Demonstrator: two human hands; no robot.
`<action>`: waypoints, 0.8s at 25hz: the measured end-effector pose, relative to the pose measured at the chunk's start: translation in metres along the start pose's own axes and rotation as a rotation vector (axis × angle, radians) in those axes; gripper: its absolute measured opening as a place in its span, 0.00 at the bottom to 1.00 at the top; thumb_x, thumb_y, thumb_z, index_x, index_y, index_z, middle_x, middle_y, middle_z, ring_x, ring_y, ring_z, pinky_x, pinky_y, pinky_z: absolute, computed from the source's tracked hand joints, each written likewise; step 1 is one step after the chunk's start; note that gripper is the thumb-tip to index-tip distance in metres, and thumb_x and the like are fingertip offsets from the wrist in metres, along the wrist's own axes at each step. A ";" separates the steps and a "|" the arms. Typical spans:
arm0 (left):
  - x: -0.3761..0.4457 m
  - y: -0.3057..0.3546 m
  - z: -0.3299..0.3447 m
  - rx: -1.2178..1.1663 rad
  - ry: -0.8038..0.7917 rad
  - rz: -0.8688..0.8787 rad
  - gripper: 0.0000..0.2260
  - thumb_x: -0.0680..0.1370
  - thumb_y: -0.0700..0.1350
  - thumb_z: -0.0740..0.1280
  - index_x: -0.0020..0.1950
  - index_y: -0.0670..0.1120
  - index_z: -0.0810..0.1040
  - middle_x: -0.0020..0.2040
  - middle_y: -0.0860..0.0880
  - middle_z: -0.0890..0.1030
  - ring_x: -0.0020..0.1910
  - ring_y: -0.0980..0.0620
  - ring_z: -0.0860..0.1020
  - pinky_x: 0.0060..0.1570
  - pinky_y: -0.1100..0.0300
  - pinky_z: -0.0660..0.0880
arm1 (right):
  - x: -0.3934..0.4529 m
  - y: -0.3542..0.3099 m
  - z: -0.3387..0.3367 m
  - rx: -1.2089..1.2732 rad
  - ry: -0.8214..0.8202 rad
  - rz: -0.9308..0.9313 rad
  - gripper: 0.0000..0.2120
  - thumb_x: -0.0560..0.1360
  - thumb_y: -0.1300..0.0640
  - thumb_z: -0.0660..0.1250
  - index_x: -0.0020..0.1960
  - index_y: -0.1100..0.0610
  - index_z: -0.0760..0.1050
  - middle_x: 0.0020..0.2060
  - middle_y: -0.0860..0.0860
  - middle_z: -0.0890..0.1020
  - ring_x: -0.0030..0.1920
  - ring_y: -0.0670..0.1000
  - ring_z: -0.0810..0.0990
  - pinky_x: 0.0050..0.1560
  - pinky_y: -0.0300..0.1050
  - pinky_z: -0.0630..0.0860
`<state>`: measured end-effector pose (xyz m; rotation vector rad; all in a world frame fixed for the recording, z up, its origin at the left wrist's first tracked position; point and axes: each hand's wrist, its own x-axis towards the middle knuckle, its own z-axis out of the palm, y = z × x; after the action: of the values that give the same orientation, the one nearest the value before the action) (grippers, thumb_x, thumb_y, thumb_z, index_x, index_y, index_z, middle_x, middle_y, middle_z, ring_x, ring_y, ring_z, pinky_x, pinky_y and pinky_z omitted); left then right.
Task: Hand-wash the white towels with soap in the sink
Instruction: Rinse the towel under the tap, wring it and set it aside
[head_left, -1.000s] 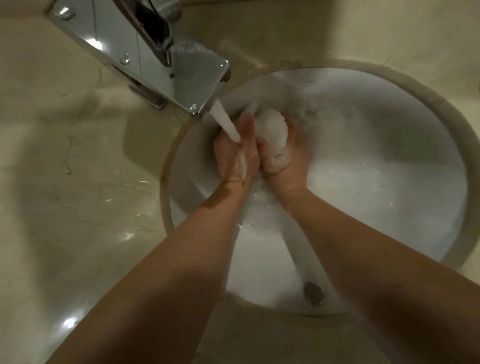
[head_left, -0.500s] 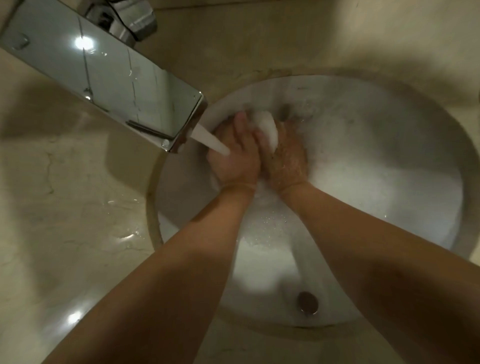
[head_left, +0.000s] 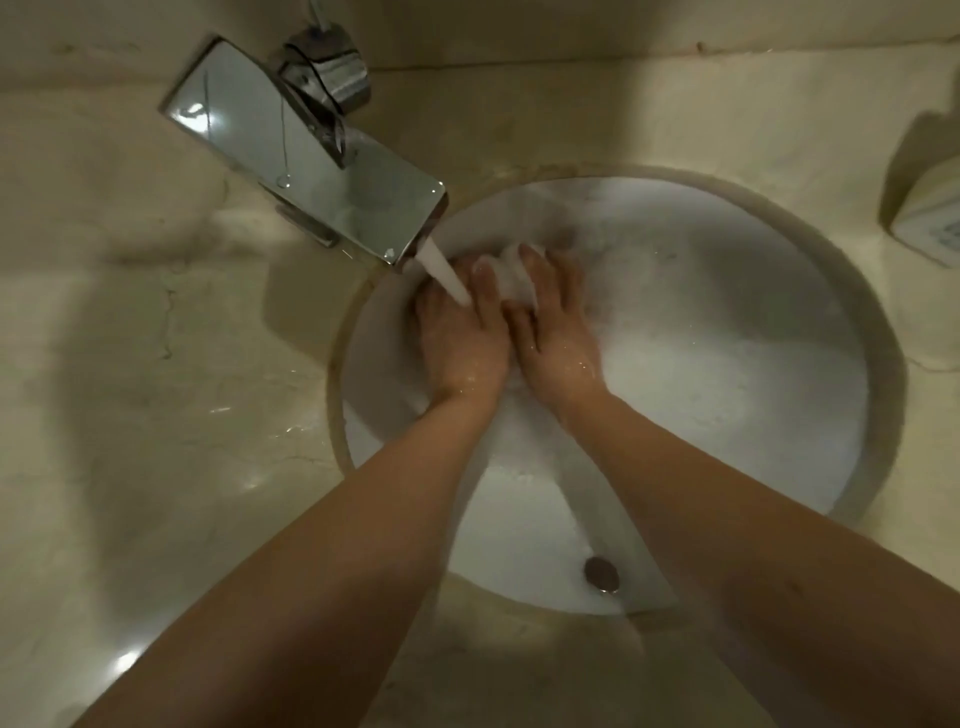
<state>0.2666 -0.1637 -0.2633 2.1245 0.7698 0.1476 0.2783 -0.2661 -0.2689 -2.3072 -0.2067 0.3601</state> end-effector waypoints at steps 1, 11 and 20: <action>-0.004 -0.002 -0.002 0.046 0.026 -0.038 0.31 0.79 0.65 0.48 0.64 0.45 0.78 0.60 0.43 0.81 0.62 0.43 0.76 0.66 0.49 0.70 | -0.004 0.000 0.000 -0.015 -0.031 0.003 0.29 0.81 0.43 0.58 0.78 0.47 0.52 0.78 0.56 0.53 0.73 0.58 0.66 0.58 0.57 0.78; -0.014 0.005 -0.025 -0.528 -0.147 -0.633 0.17 0.78 0.59 0.65 0.49 0.46 0.81 0.46 0.50 0.83 0.52 0.48 0.82 0.61 0.52 0.76 | -0.001 -0.019 -0.005 0.148 0.012 0.158 0.46 0.68 0.30 0.56 0.80 0.50 0.52 0.75 0.56 0.65 0.71 0.60 0.69 0.65 0.56 0.72; -0.026 0.012 -0.048 -0.561 -0.070 -0.570 0.11 0.83 0.47 0.65 0.41 0.49 0.78 0.29 0.60 0.81 0.32 0.68 0.78 0.35 0.73 0.73 | 0.000 -0.031 0.004 0.616 0.039 0.371 0.32 0.70 0.37 0.58 0.68 0.55 0.66 0.59 0.53 0.77 0.57 0.51 0.78 0.61 0.42 0.74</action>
<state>0.2337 -0.1509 -0.2193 1.3239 1.1095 -0.0195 0.2759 -0.2425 -0.2492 -1.7279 0.3201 0.4843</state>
